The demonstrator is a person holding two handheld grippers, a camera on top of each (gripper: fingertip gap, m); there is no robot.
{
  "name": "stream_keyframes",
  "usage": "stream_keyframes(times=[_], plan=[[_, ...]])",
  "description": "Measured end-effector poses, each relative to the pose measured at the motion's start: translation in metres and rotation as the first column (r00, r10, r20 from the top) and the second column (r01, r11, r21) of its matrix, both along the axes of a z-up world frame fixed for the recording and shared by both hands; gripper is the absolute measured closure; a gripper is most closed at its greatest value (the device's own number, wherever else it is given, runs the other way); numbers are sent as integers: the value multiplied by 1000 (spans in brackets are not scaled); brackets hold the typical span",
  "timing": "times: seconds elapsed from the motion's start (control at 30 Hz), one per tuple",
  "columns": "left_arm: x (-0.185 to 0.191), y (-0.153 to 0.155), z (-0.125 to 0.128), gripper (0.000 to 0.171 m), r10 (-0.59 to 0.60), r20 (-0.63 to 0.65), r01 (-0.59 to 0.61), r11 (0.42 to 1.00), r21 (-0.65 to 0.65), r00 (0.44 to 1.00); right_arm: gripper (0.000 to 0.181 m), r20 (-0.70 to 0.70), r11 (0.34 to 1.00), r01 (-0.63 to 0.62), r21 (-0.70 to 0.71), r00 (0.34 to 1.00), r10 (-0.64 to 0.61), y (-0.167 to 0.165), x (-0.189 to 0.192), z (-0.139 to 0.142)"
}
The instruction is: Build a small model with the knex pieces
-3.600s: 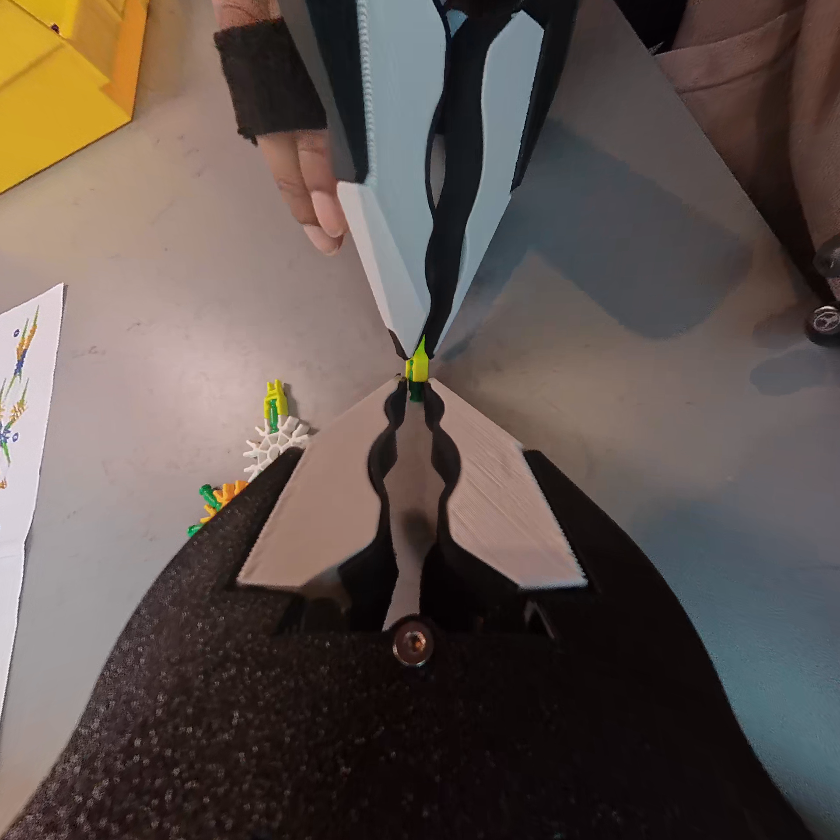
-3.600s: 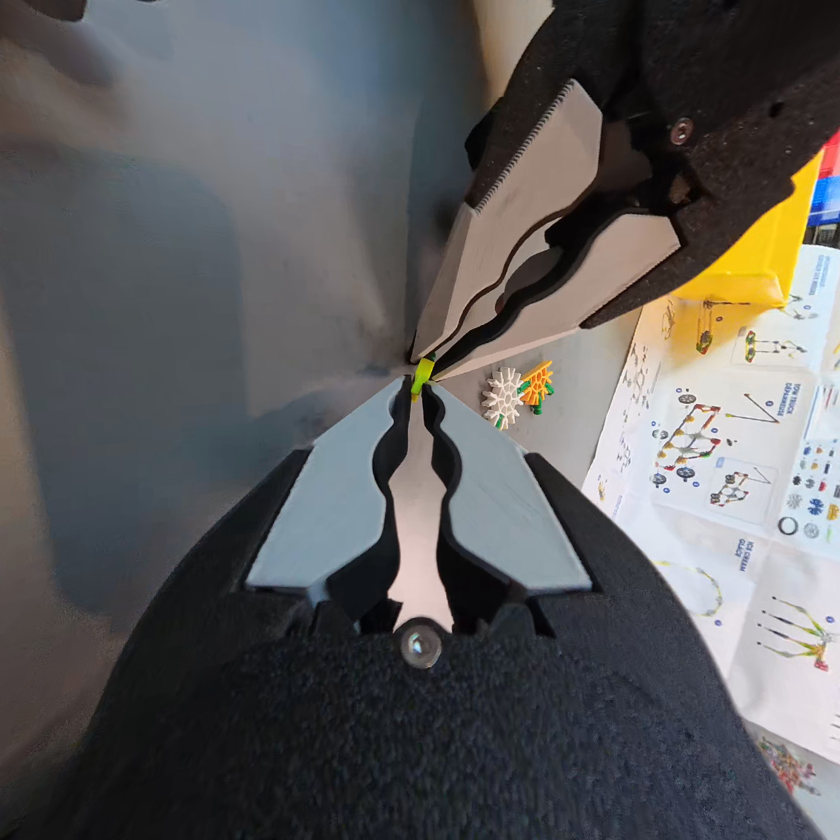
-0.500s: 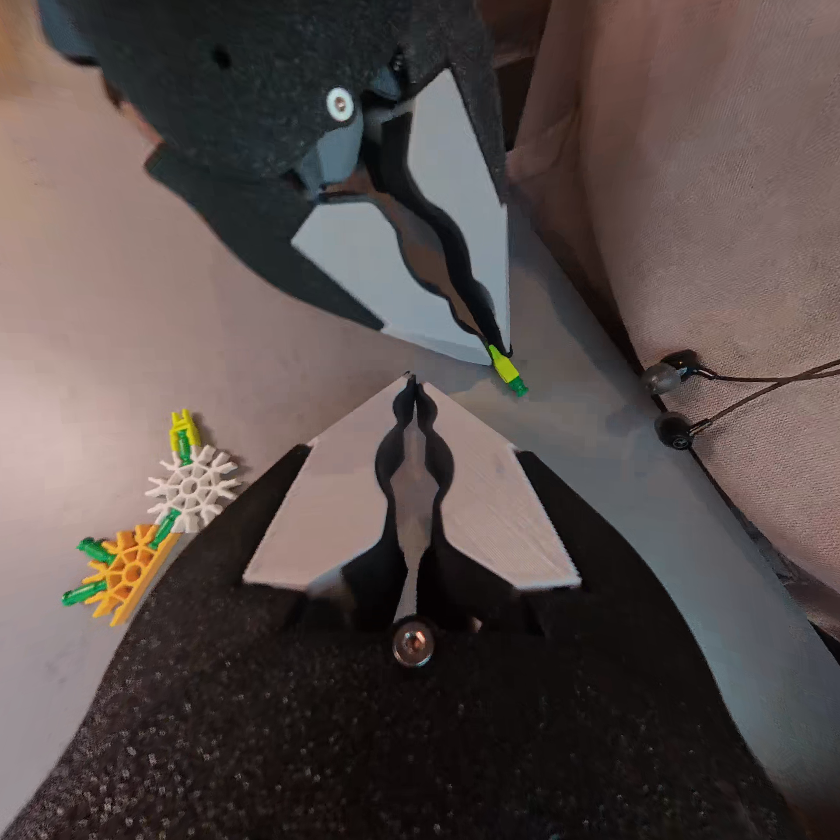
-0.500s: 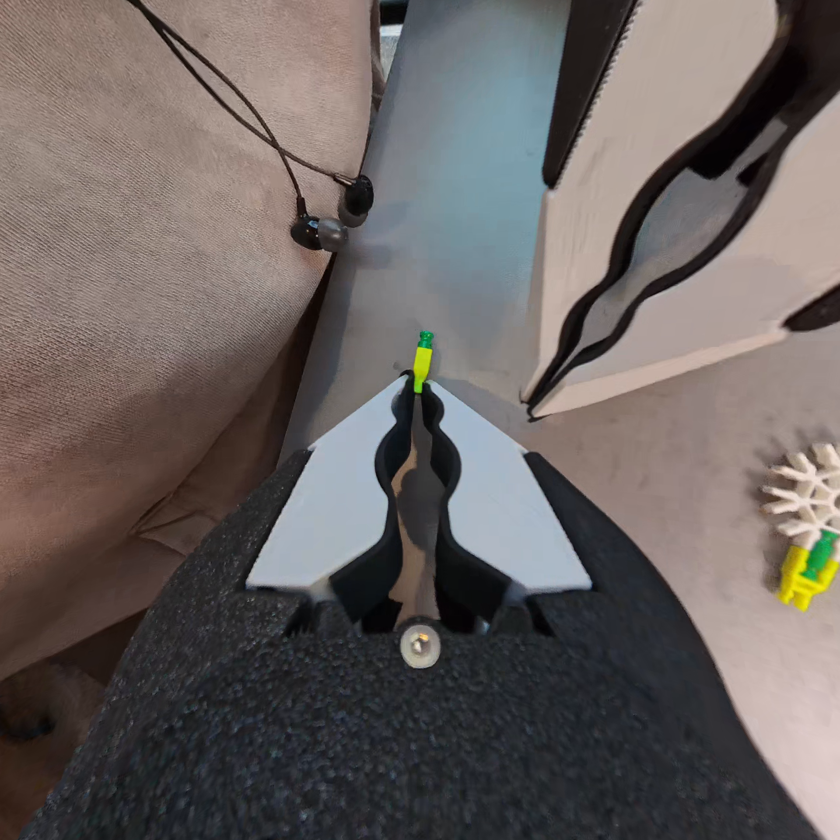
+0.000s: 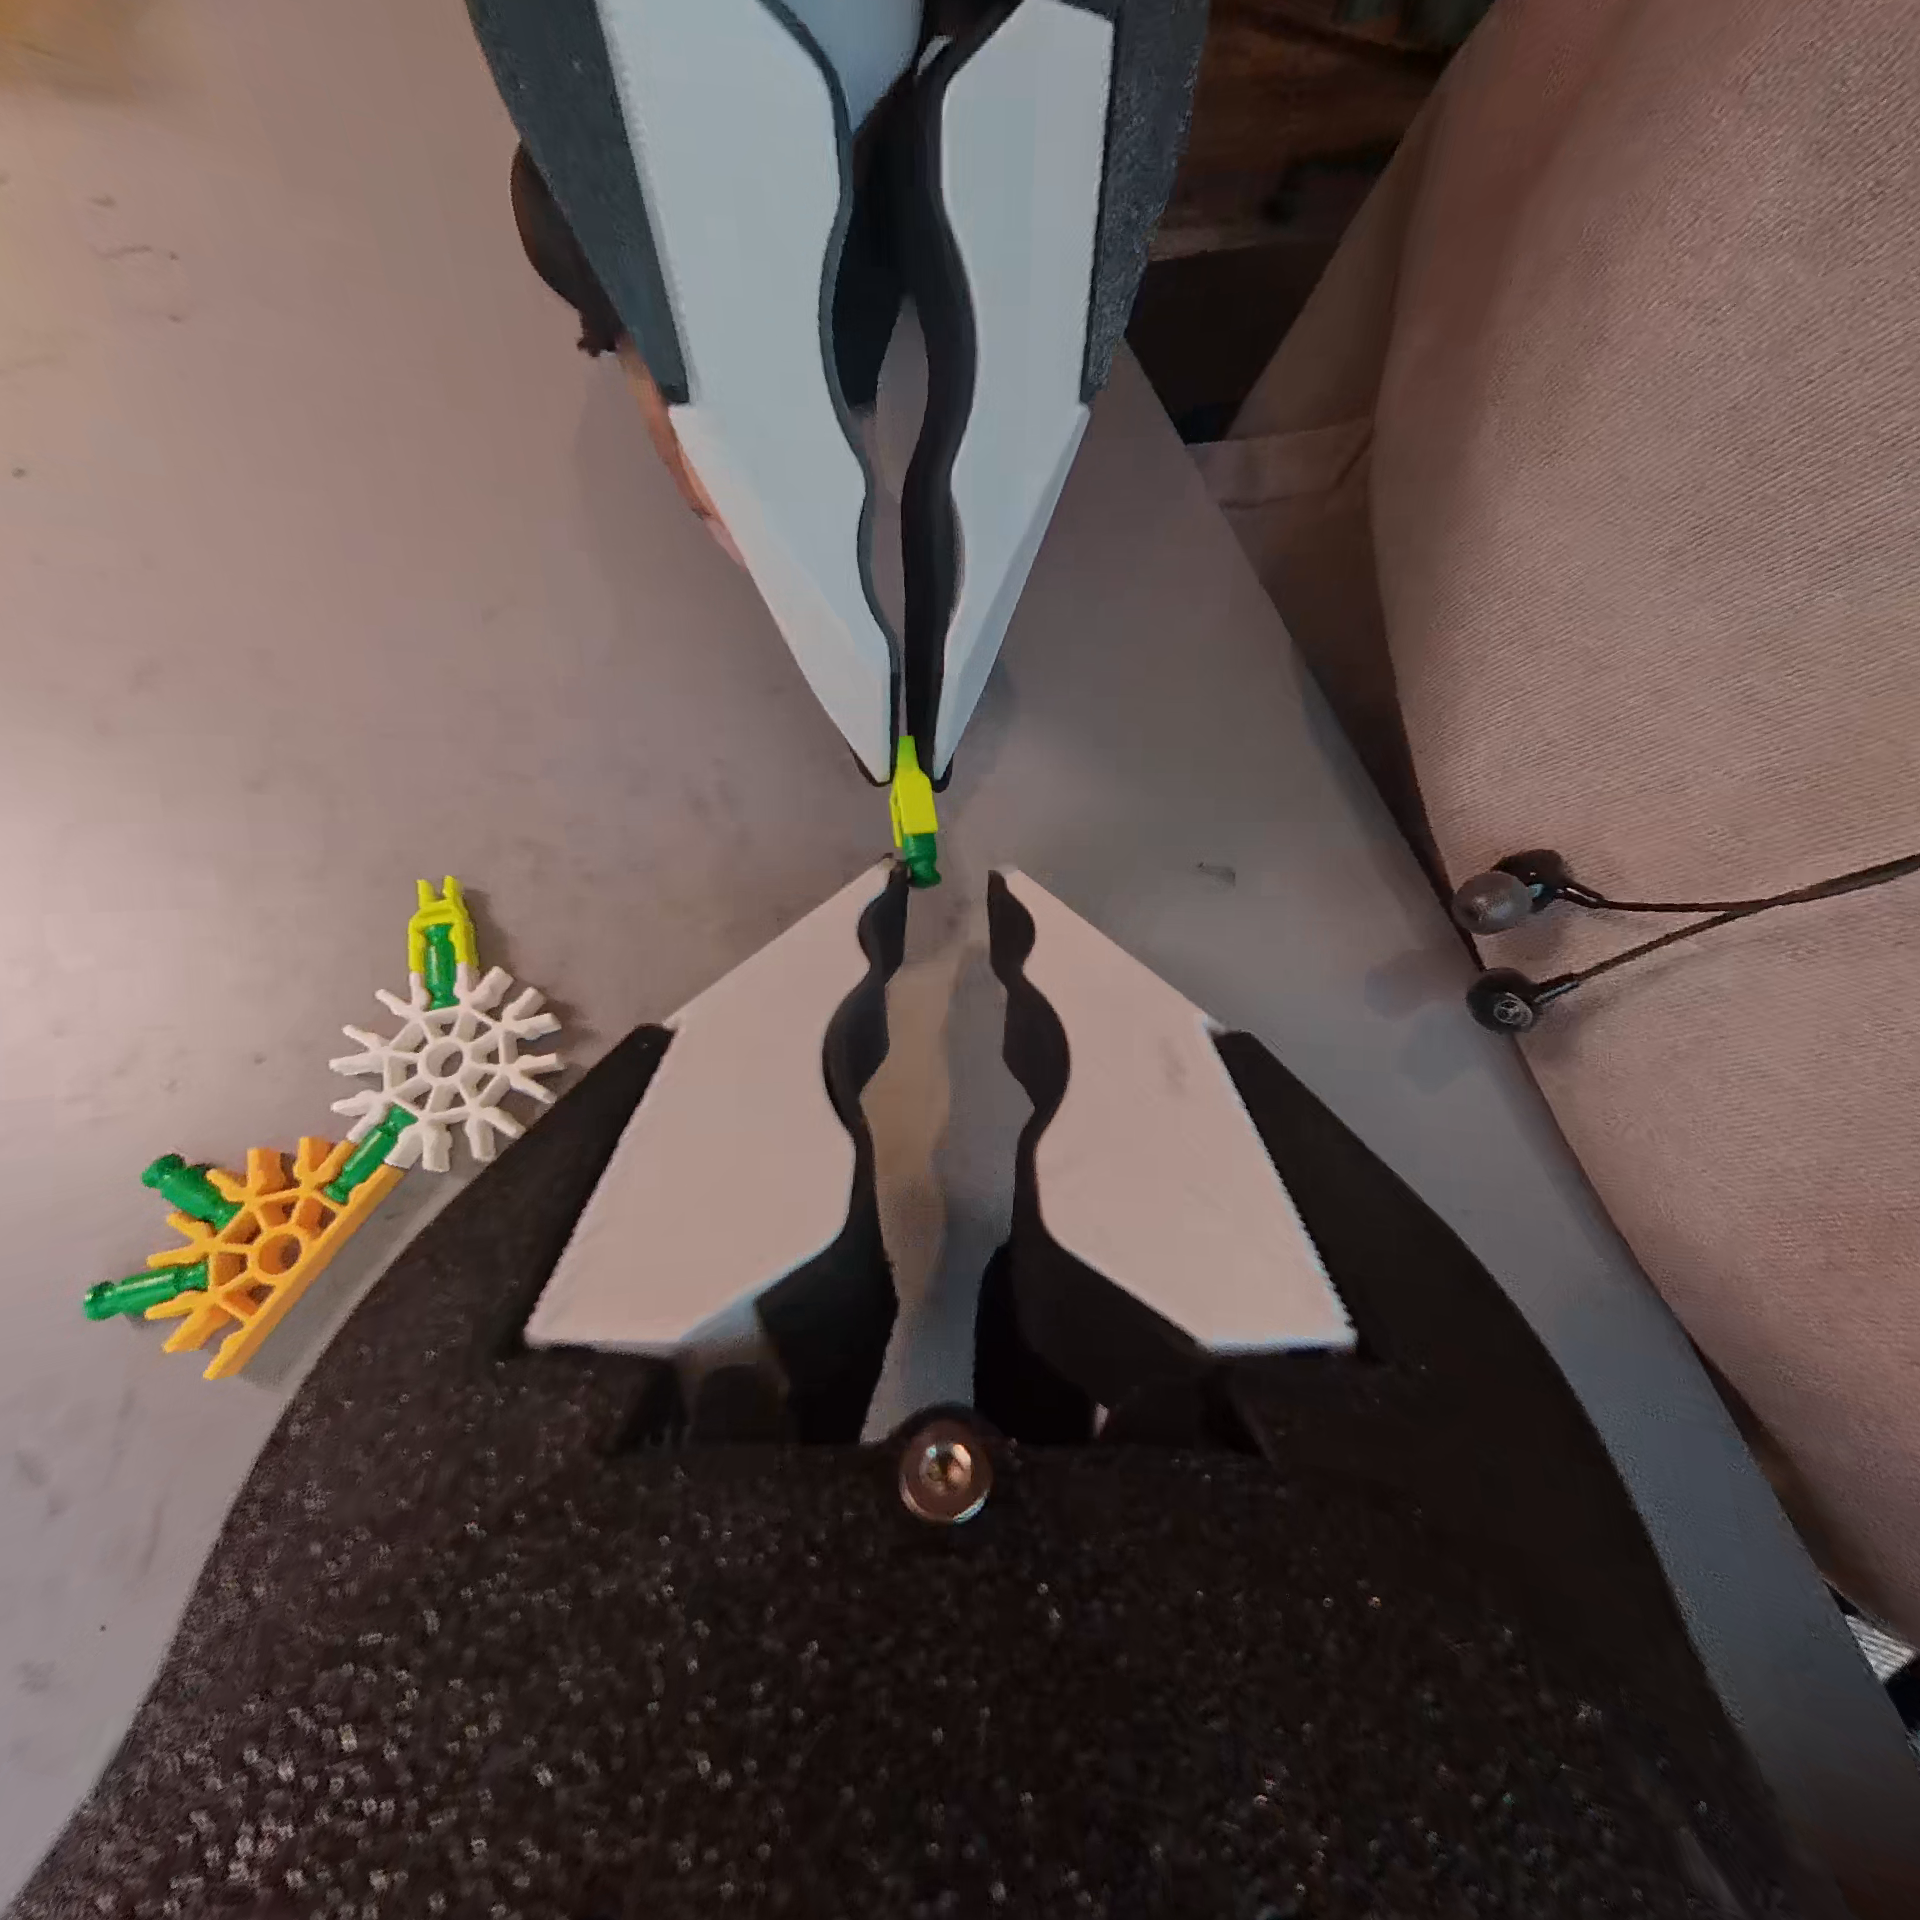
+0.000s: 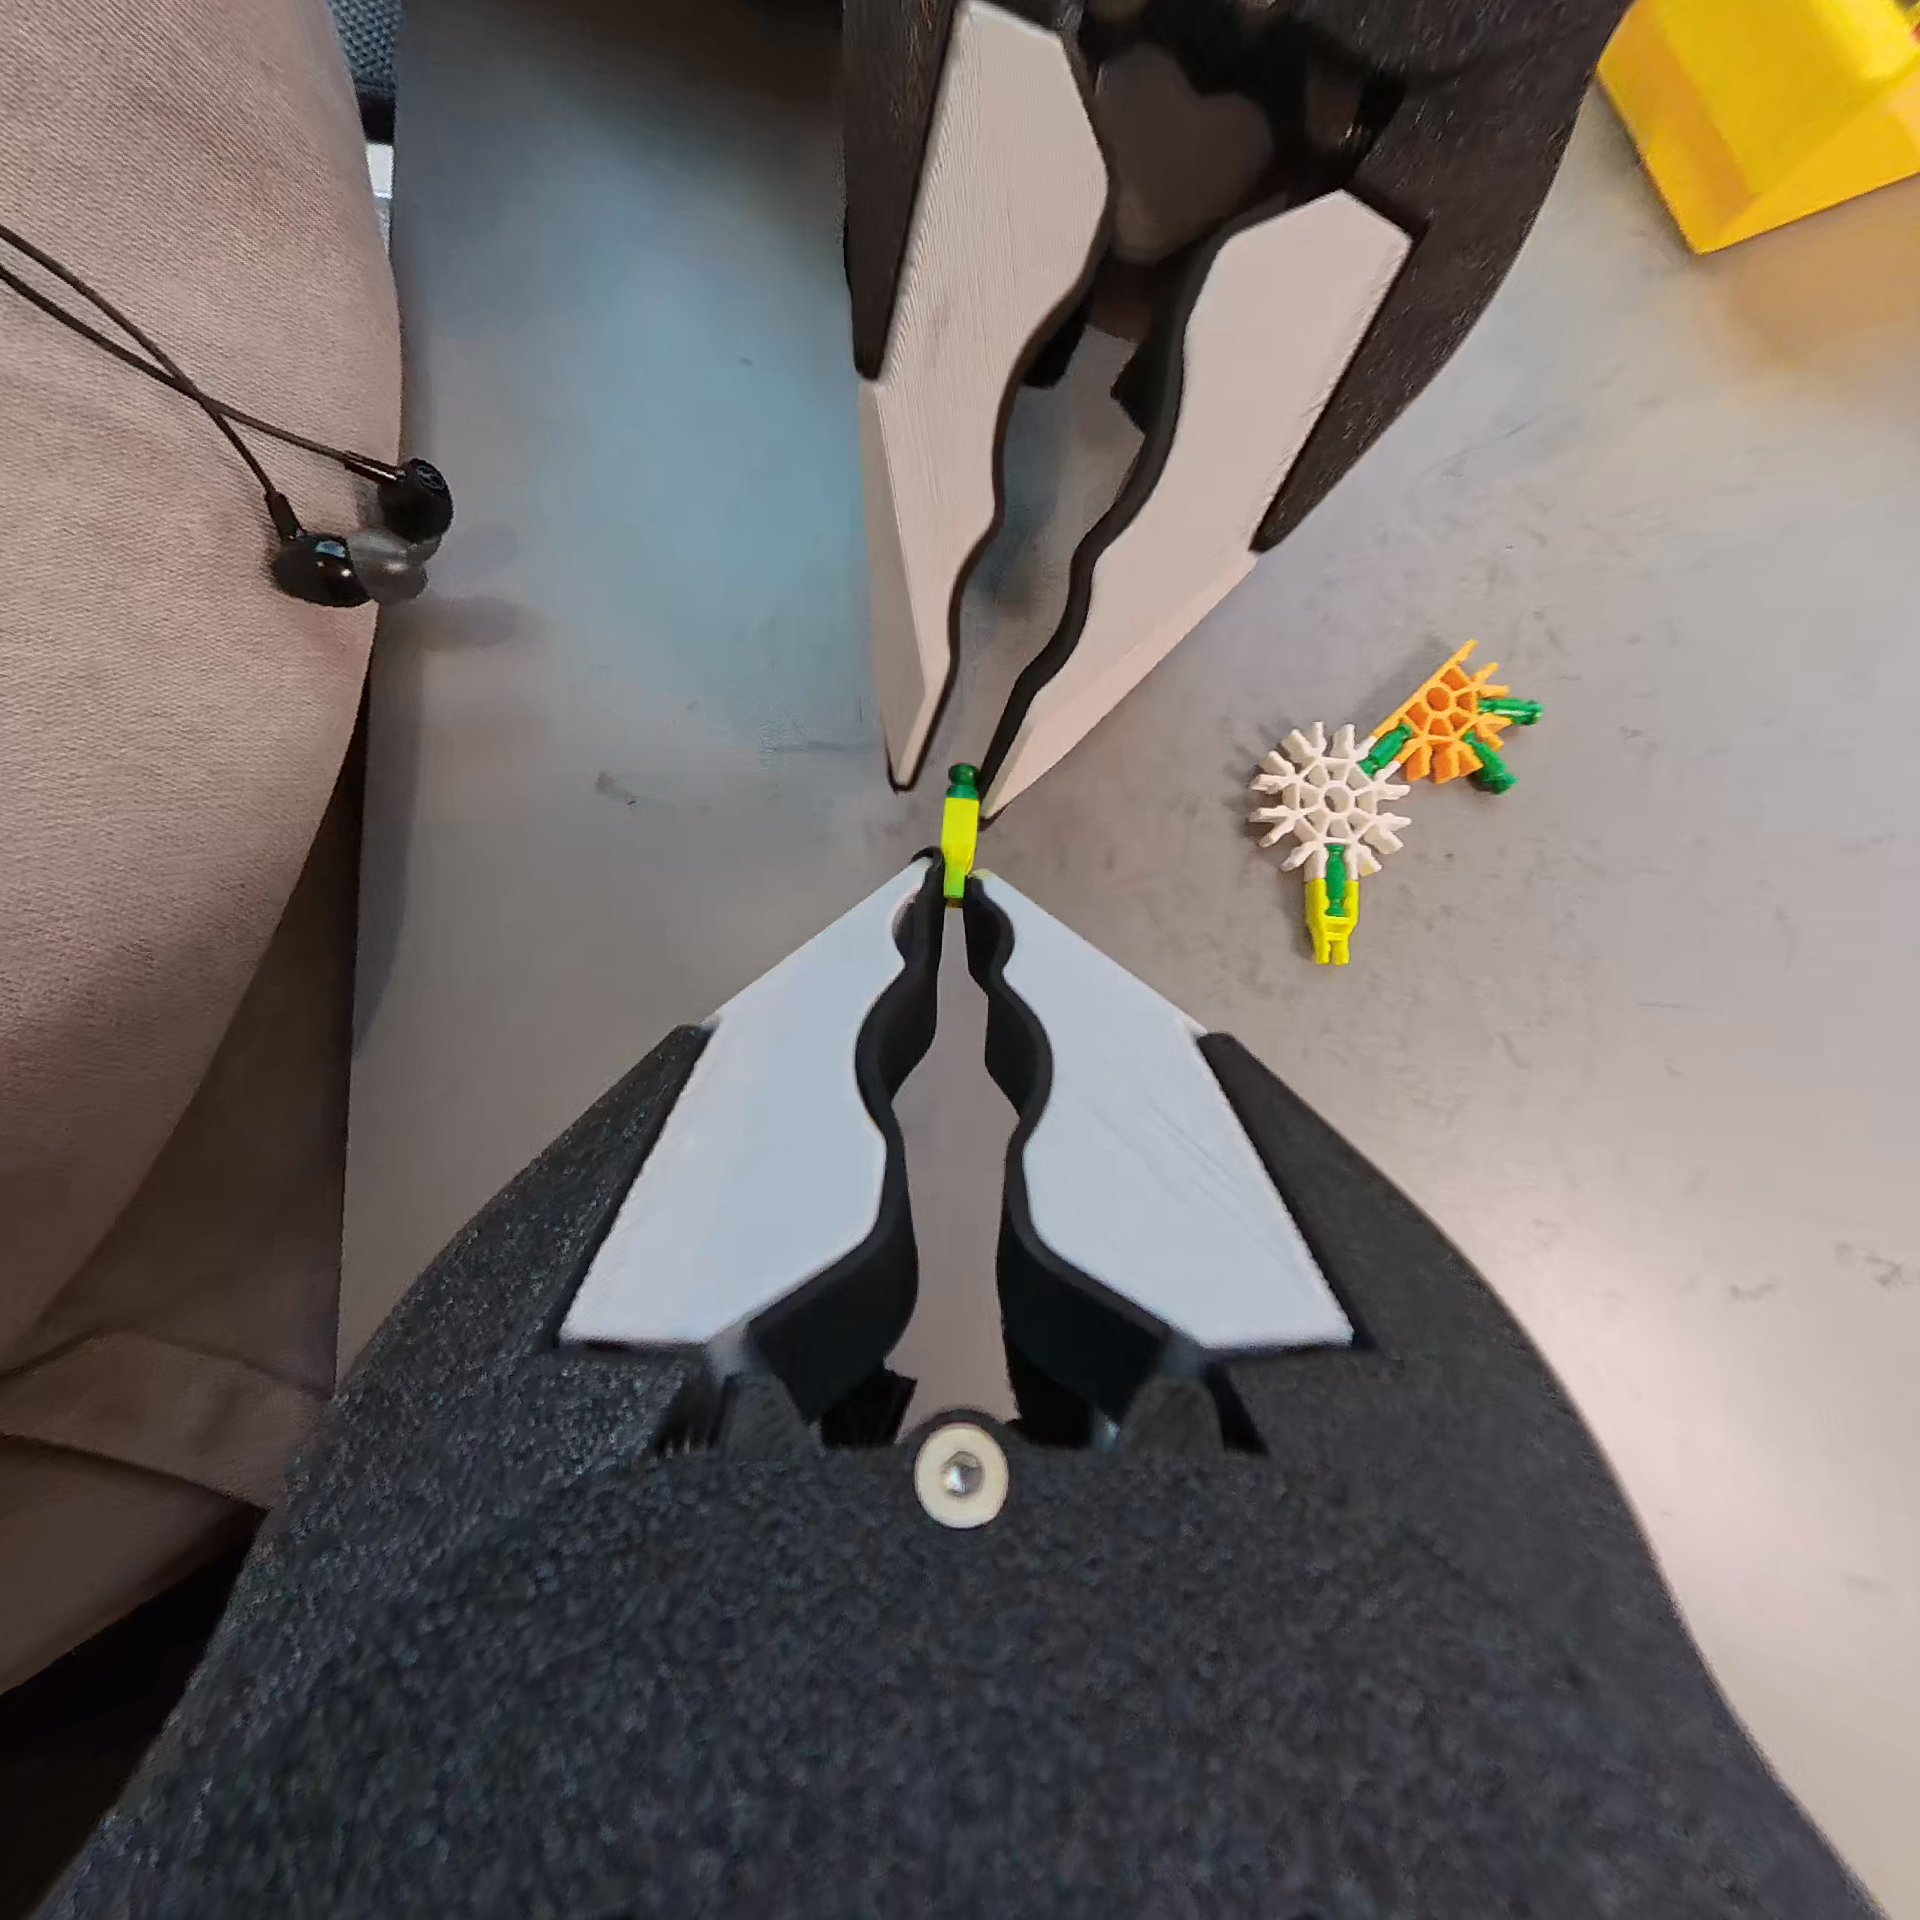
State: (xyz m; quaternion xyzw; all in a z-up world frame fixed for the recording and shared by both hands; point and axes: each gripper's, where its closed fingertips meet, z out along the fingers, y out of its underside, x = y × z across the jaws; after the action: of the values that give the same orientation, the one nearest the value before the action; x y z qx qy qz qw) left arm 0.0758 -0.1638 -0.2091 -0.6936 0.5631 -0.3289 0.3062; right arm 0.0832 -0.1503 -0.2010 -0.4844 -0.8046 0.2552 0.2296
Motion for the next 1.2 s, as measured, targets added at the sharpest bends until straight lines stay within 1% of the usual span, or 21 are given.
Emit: stream_keyframes(times=[0.03,0.07,0.17,0.3,0.37,0.43,0.5,0.57,0.7,0.73,0.77,0.8,0.83,0.87,0.9,0.93,1.0,1.07,1.1,1.2], plan=[[1,3,-1,163,13,-6,-13,1000,19,1000,180,-9,1000,-4,27,1000,5,0,0,1],[2,5,0,166,22,-5,-22,999,32,1000,179,-11,997,-8,73,1000,9,1,1,0],[1,13,1,166,65,3,-65,996,64,998,179,-54,970,-12,243,998,26,8,0,4],[3,21,-1,167,90,-24,-84,981,174,996,179,-123,911,-45,410,987,104,5,-4,13],[6,22,-4,167,85,-51,-72,972,224,995,179,-107,871,-81,484,983,151,2,-3,10],[7,22,-10,167,79,-86,-54,963,265,993,179,-80,835,-120,537,978,192,0,-2,4],[9,20,-17,167,62,-129,-22,956,291,990,179,-50,819,-153,553,975,216,-4,-1,-3],[9,20,-19,167,50,-148,1,945,326,988,179,-34,794,-175,582,970,239,-5,-1,-5],[8,19,-19,167,38,-158,16,945,328,987,179,51,803,-238,546,966,252,-8,3,-13],[9,19,-19,167,34,-160,21,943,332,986,178,80,804,-260,534,963,258,-9,6,-18],[10,19,-17,167,28,-149,23,943,332,988,181,155,808,-321,494,947,281,-15,15,-31],[16,16,-13,171,10,-119,29,946,322,993,181,119,806,-299,510,953,279,-16,11,-30],[23,11,-11,171,-13,-110,48,948,315,994,181,140,796,-321,512,946,291,-15,11,-29],[26,11,-13,171,-29,-150,80,935,347,988,181,160,808,-323,493,946,281,-15,12,-29],[26,13,-15,171,-38,-194,111,918,380,980,181,171,803,-336,493,942,289,-15,11,-29],[26,15,-16,171,-34,-206,110,924,367,978,181,187,799,-349,489,937,295,-15,12,-29],[20,23,-10,171,13,-159,42,940,338,987,181,204,822,-345,453,938,281,-14,13,-29],[9,30,4,171,65,-80,-39,953,299,995,181,165,837,-309,452,951,262,-11,11,-27],[2,32,8,171,90,-49,-73,959,275,995,181,131,862,-274,427,962,241,-11,10,-26],[-18,37,15,171,158,10,-155,955,254,987,181,16,952,-170,255,985,172,-18,7,-16]])
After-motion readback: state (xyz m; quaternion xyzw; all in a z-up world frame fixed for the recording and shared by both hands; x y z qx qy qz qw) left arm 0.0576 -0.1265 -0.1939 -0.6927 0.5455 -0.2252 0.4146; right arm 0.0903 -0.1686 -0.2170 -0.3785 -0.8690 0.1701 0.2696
